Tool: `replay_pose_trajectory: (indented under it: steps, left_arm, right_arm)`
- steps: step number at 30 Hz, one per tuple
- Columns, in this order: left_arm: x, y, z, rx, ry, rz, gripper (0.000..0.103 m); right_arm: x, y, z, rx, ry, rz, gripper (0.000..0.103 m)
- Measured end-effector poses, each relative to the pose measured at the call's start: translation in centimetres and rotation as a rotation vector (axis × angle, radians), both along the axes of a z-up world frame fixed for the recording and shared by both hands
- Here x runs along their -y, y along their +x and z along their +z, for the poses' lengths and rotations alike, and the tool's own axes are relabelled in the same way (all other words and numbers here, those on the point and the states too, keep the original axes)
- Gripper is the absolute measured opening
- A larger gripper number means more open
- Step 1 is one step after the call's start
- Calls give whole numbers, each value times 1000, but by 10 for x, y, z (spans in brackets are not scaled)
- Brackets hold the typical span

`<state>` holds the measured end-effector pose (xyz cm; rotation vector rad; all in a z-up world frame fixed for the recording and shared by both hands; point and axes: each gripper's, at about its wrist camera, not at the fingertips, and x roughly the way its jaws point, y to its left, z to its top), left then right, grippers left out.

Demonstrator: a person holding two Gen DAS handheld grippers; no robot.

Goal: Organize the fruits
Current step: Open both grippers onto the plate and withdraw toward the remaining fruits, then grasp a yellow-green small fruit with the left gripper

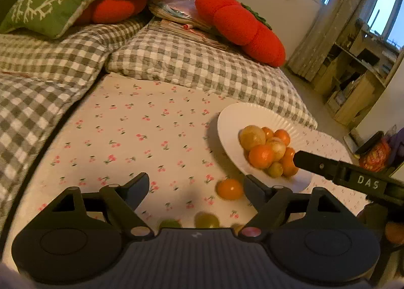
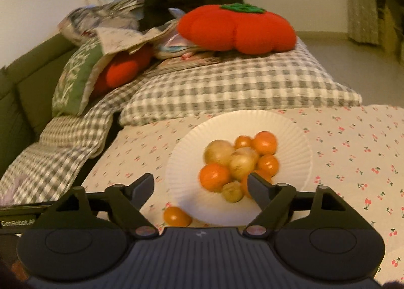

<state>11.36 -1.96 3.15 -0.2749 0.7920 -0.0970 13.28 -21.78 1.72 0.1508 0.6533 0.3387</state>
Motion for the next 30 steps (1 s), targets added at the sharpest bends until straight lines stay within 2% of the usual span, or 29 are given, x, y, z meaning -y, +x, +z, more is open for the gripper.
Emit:
replay_pose_trajectory:
  steps: [8, 13, 16, 25, 30]
  left_arm:
    - [-14, -26, 0, 44, 38, 42, 82]
    - [-20, -32, -9, 29, 47, 45, 83]
    - [-17, -33, -15, 26, 62, 27, 83]
    - [3, -47, -33, -37, 80, -113, 82]
    - [13, -55, -47, -93, 88, -158, 77]
  right_arm:
    - [-20, -27, 6, 7, -29, 56, 84]
    - [-18, -36, 8, 2, -16, 57, 87]
    - [-17, -39, 7, -11, 16, 73, 88]
    - [-16, -31, -9, -62, -10, 51, 88]
    - [-22, -36, -9, -52, -28, 79, 88]
